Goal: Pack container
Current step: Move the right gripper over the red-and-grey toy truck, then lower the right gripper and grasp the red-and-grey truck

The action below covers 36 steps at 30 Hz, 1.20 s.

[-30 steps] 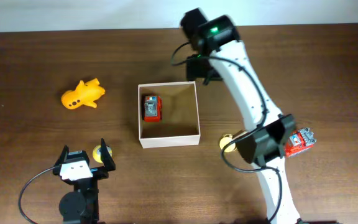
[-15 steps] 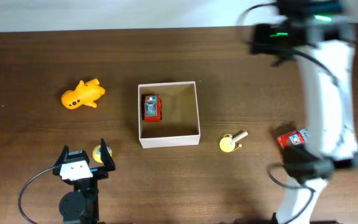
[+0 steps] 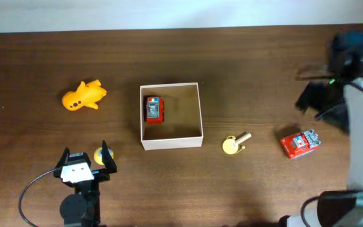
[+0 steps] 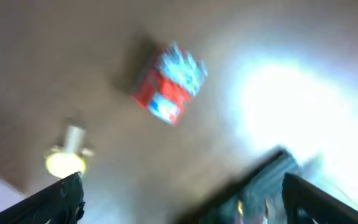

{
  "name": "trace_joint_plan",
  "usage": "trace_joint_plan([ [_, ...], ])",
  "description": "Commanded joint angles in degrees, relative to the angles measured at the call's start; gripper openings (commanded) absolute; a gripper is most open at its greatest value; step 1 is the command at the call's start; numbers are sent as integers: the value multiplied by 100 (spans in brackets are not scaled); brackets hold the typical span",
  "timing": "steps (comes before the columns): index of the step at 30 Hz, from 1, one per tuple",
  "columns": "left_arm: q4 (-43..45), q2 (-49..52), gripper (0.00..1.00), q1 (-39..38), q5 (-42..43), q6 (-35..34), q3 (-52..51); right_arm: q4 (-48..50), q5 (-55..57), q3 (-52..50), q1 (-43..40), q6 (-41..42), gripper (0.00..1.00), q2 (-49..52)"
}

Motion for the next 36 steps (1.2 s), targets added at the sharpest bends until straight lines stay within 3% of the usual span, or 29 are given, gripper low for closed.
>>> trace_joint_plan([
  [1,-26,-44,99,35,42,92,-11,11,319,-772,-24,1375,97,-531],
  [11,-26,-44,99,35,42,90,-11,1123,66,-2750,-24,3464,98,-1005],
  [19,-26,-44,99,35,42,92,-11,3117,-809,-4085,-17,4352,98,-1051],
  [24,-26,-44,99,35,39,92,-11,3512,-780,-4439,-20,4653,98,-1051],
  [36,-26,-44,99,35,39,90,-11,3880,-114,-4444,-26,4374,98,-1051],
])
